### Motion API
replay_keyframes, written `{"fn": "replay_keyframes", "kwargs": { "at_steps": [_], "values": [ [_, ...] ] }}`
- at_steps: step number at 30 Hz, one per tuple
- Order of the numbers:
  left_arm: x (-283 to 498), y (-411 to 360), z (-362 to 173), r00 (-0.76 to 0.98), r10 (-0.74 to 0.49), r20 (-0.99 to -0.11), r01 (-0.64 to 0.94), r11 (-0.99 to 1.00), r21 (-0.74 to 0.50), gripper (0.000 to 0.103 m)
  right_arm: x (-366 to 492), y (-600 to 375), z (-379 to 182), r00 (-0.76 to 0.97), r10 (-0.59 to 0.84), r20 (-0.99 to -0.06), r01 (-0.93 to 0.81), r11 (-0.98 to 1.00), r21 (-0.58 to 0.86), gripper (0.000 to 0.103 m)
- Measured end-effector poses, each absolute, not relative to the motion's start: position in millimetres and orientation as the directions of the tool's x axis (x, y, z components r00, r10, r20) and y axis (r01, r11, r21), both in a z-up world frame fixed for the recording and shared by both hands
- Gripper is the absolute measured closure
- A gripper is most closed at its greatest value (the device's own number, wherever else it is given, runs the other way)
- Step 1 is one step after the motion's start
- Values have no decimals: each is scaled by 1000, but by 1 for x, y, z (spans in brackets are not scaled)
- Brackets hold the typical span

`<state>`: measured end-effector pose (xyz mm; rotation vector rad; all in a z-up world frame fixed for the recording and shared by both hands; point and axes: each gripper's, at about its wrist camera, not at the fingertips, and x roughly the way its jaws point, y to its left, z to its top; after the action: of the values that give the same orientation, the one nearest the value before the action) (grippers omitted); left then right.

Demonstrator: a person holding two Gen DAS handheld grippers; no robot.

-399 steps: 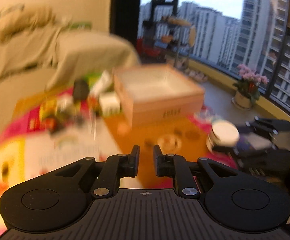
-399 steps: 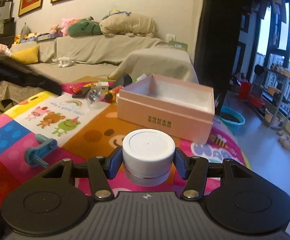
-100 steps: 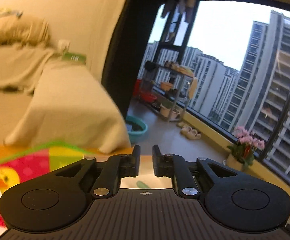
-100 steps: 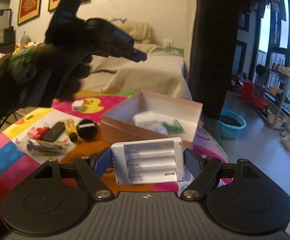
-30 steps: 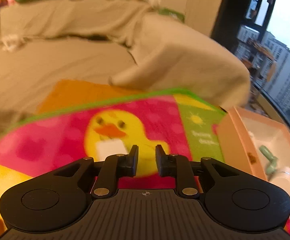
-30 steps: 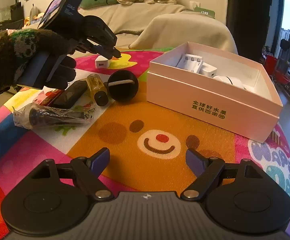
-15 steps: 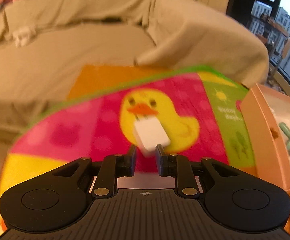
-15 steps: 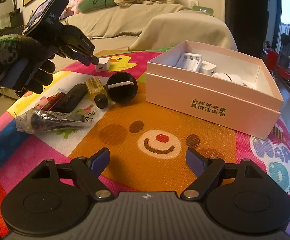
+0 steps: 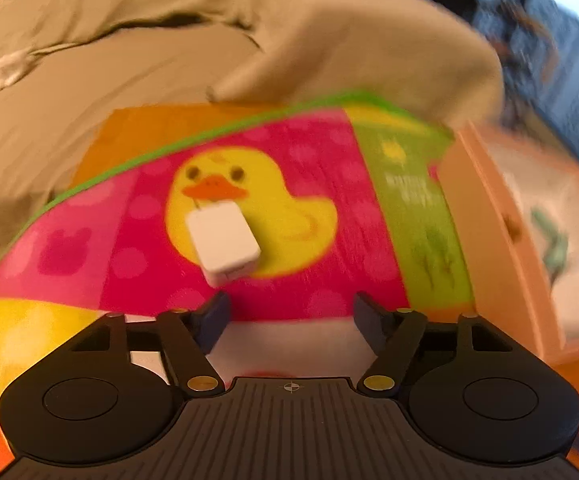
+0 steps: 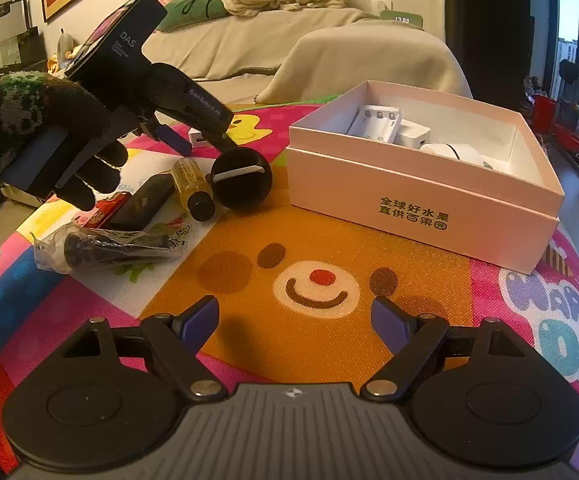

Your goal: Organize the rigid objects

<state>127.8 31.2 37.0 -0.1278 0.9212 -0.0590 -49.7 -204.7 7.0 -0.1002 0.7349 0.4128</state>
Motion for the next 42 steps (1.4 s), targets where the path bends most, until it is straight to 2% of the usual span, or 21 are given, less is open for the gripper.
{"fn": "replay_keyframes", "kwargs": {
  "at_steps": [4,11,13,14,15,18,25,31,33,37,42],
  "values": [
    [126,40,47,685,-35,-728,-87,988,-129,34,-49,-205,7,665,330,-670,-398,916,56,19],
    [159,38,28,655,1,-756,-123,987,-104,34,-50,-203,7,664,326,-673,-400,915,49,18],
    [156,38,26,675,10,-738,-96,993,-74,42,-50,-203,6,665,323,-673,-399,916,44,18],
    [153,37,26,683,6,-731,-76,995,-63,64,-50,-202,6,667,320,-673,-397,917,42,18],
    [148,37,26,690,-19,-724,-50,996,-74,66,-50,-202,6,667,318,-673,-396,917,41,18],
    [123,43,26,674,-177,-717,33,977,-210,66,-49,-202,6,666,321,-673,-397,917,45,17],
    [53,15,28,610,-331,-720,265,941,-209,66,-48,-202,5,668,319,-672,-394,918,43,17],
    [10,11,26,521,-501,-692,367,863,-348,66,-56,-204,10,694,340,-634,-413,910,36,17],
    [-3,22,37,568,-509,-647,353,861,-368,66,-60,-201,10,699,342,-628,-425,905,19,17],
    [-34,52,58,680,-445,-583,295,894,-339,66,-65,-199,12,690,360,-627,-440,897,31,17],
    [-61,96,57,720,-388,-575,189,907,-376,66,-88,-173,15,593,480,-646,-570,818,85,17]
  ]
}}
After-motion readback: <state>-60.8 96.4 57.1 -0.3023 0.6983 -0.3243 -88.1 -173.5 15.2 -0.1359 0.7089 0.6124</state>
